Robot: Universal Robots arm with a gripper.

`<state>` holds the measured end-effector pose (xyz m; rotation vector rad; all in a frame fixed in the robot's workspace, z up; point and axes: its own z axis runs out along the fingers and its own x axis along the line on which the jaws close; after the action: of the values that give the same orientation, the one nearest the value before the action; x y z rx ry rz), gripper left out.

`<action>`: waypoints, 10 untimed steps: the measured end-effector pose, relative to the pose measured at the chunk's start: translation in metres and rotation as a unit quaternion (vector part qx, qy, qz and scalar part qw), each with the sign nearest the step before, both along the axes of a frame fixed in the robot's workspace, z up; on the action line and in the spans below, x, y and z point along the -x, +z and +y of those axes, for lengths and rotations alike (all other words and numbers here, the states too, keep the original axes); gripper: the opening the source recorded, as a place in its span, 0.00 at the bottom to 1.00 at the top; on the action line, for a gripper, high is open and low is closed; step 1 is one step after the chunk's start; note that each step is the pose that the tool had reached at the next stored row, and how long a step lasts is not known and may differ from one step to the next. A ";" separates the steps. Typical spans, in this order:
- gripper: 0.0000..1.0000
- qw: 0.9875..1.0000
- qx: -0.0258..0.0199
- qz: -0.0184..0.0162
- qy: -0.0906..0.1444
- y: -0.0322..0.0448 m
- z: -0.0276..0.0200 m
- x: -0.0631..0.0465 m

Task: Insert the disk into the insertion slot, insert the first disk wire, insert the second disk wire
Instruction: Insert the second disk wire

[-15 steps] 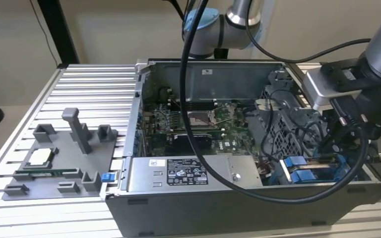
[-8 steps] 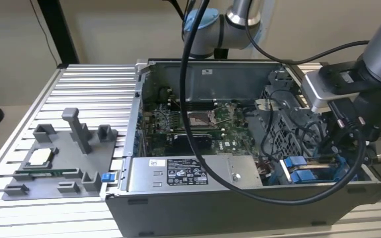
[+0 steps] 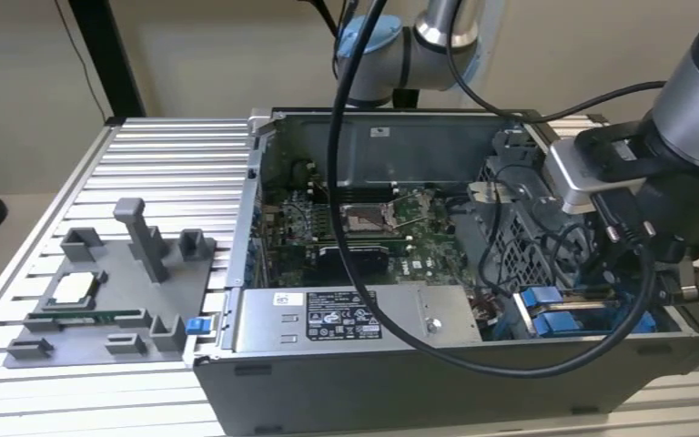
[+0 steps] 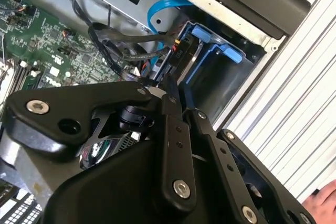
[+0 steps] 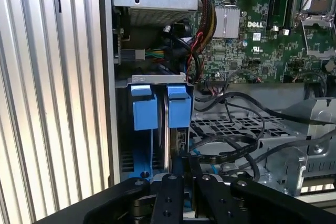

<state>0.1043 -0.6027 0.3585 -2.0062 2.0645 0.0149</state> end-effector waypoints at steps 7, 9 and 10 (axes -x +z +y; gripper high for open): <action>0.00 1.000 0.000 -0.003 -0.004 -0.0092 0.0033 0.000; 0.00 1.000 0.000 -0.003 -0.005 -0.0118 0.0038 0.000; 0.00 1.000 0.000 -0.004 -0.006 -0.0130 0.0040 0.000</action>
<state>0.1039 -0.5987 0.3455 -1.9918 2.0709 0.0051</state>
